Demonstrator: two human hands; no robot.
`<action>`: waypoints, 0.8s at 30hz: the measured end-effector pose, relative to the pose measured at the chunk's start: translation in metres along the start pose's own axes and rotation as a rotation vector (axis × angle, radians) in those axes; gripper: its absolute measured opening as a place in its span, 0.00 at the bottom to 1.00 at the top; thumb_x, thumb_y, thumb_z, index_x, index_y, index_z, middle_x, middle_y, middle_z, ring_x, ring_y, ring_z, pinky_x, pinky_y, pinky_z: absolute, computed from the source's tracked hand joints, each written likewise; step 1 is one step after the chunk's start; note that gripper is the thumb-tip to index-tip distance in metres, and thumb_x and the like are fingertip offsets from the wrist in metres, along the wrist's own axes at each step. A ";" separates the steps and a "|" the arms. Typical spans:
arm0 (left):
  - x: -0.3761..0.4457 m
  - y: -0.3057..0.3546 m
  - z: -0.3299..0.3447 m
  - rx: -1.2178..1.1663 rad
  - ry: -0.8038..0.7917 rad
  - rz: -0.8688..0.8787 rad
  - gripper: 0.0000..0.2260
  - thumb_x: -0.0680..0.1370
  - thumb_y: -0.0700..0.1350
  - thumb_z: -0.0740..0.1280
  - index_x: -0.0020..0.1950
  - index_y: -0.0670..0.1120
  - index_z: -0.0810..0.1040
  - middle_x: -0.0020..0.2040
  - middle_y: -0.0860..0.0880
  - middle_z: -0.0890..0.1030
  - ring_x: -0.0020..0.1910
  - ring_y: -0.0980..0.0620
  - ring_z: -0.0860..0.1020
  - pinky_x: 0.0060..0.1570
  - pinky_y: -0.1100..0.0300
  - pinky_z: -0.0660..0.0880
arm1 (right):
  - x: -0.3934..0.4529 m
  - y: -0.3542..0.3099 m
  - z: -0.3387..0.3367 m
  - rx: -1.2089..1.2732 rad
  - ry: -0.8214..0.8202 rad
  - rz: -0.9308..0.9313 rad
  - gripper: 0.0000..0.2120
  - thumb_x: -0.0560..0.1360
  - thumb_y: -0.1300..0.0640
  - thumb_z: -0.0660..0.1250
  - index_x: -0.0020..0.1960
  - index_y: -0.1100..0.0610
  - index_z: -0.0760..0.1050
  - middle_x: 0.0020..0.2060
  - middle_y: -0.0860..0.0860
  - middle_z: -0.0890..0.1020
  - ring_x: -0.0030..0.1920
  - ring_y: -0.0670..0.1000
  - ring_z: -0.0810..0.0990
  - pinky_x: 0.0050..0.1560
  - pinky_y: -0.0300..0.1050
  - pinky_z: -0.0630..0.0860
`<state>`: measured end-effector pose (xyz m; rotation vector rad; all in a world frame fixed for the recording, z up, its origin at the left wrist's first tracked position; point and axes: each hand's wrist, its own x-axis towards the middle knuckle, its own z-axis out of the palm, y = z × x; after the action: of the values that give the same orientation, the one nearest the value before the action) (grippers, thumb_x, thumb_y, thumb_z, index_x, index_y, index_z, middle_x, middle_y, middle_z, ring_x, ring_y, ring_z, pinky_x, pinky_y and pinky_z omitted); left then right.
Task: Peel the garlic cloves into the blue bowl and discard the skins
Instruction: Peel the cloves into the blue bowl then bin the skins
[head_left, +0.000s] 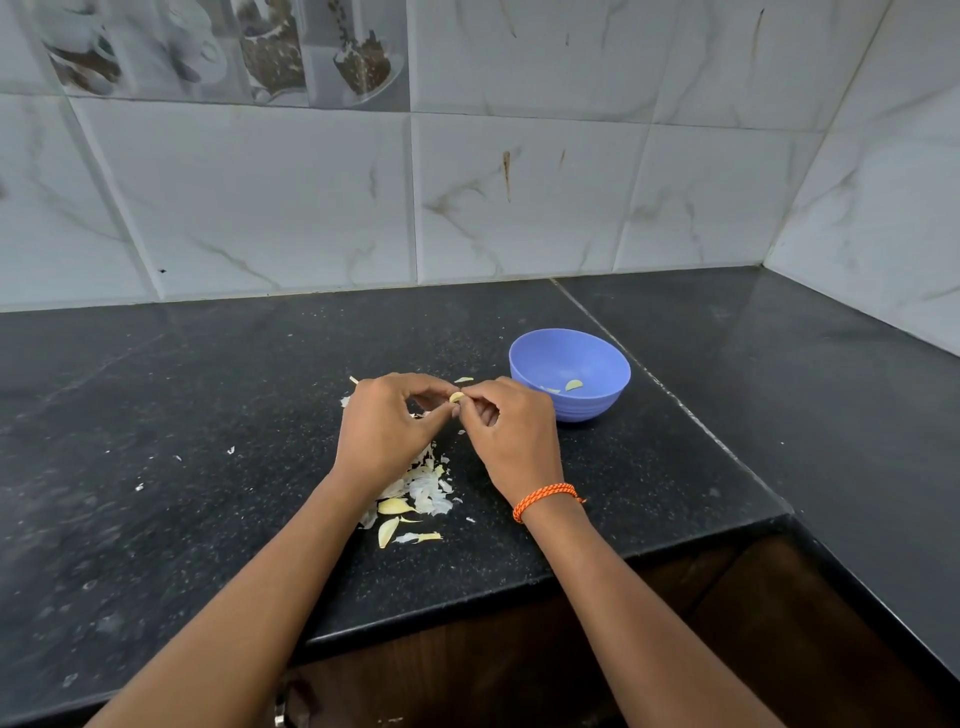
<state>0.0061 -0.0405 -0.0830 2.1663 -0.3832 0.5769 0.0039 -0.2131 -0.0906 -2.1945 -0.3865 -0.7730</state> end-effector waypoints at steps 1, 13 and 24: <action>0.000 0.001 0.000 -0.002 0.001 -0.002 0.06 0.77 0.48 0.80 0.51 0.57 0.90 0.43 0.62 0.87 0.44 0.59 0.84 0.46 0.50 0.83 | 0.000 0.001 0.000 0.003 -0.001 0.008 0.04 0.79 0.57 0.75 0.52 0.55 0.88 0.39 0.49 0.84 0.37 0.47 0.80 0.39 0.51 0.81; 0.000 -0.001 -0.002 -0.209 -0.038 -0.104 0.05 0.80 0.40 0.76 0.49 0.49 0.91 0.41 0.54 0.89 0.41 0.51 0.88 0.48 0.44 0.86 | 0.000 0.001 -0.001 0.019 -0.090 -0.043 0.09 0.82 0.63 0.68 0.45 0.57 0.84 0.36 0.49 0.80 0.36 0.49 0.78 0.36 0.51 0.76; 0.000 0.004 -0.003 -0.243 0.009 -0.144 0.05 0.81 0.42 0.76 0.53 0.51 0.90 0.44 0.57 0.89 0.38 0.53 0.88 0.44 0.48 0.87 | 0.002 0.010 0.002 0.255 -0.061 0.122 0.08 0.83 0.61 0.69 0.58 0.58 0.86 0.45 0.50 0.87 0.40 0.46 0.86 0.44 0.48 0.86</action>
<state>0.0036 -0.0403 -0.0792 1.9382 -0.2744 0.4354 0.0109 -0.2182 -0.0959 -1.9848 -0.3576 -0.5592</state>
